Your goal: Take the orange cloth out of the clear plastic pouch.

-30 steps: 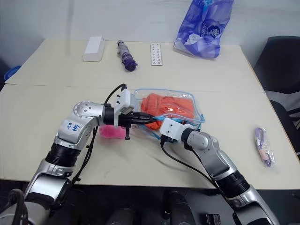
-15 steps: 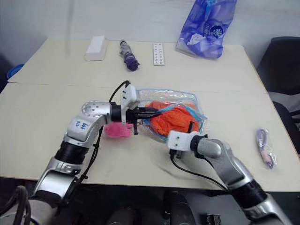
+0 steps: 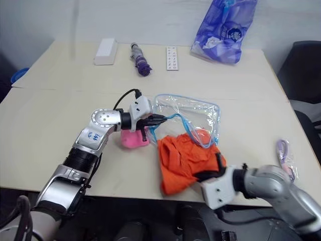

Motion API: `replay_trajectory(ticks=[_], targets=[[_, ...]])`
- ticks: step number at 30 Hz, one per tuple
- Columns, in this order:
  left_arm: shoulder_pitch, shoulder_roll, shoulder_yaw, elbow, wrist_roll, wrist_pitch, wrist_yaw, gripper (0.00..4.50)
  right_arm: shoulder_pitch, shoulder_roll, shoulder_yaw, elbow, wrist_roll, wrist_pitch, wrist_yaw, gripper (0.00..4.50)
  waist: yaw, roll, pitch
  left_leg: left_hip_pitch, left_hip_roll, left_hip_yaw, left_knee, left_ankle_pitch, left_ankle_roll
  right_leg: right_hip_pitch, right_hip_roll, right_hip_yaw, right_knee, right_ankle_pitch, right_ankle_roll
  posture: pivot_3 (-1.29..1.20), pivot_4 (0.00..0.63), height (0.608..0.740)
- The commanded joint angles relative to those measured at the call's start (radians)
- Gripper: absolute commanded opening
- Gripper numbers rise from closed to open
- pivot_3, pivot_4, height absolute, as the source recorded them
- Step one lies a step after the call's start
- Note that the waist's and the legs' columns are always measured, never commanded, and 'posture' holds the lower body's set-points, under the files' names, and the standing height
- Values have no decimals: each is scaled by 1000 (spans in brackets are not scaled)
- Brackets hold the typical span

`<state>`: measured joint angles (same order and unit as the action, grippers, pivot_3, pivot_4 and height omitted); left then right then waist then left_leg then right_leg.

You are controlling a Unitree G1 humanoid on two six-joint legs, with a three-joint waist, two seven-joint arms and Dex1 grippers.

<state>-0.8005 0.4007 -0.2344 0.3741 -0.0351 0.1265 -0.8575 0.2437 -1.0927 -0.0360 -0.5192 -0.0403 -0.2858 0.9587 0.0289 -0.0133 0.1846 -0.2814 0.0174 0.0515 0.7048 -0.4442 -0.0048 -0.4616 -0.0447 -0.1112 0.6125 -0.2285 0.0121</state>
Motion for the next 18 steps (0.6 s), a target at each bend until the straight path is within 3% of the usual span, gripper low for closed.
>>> replay_trajectory(ticks=[1, 5, 10, 14, 18], targets=[[-5, 34, 19, -6, 25, -48, 1, 0, 122, 4, -147, -38, 27, -30, 22, 27, -1, 0, 0, 0, 0, 0, 0, 0, 0, 0, 0, 0, 0, 0, 0, 0, 150, 740], [-1, 96, 30, 16, 46, -81, -7, 0, 237, 49, -265, -4, 6, -45, 7, 27, -7, 0, 0, 1, 0, 1, -2, 0, 0, 0, 1, 1, -1, 0, 0, 0, 150, 740], [19, 180, 34, 19, 64, -127, -41, 0, 228, 99, -341, 105, -20, -37, -45, 27, -9, 0, 0, 4, 0, 4, -4, 0, -1, 0, 1, 4, -1, 0, 0, 0, 150, 740], [92, 248, 48, -63, 3, -136, -151, 0, 98, 161, -334, 191, 40, 66, -116, 27, -10, 0, 0, 4, 0, 5, -4, 0, -1, -1, 1, 4, -1, 0, 0, 0, 150, 740], [214, 288, 31, -228, -44, -93, -245, 0, -139, 293, -251, 269, 88, 284, -227, 27, -16, 0, 0, 6, 1, 7, -4, 0, -1, -1, 1, 6, 2, -1, -1, 0, 150, 740]])
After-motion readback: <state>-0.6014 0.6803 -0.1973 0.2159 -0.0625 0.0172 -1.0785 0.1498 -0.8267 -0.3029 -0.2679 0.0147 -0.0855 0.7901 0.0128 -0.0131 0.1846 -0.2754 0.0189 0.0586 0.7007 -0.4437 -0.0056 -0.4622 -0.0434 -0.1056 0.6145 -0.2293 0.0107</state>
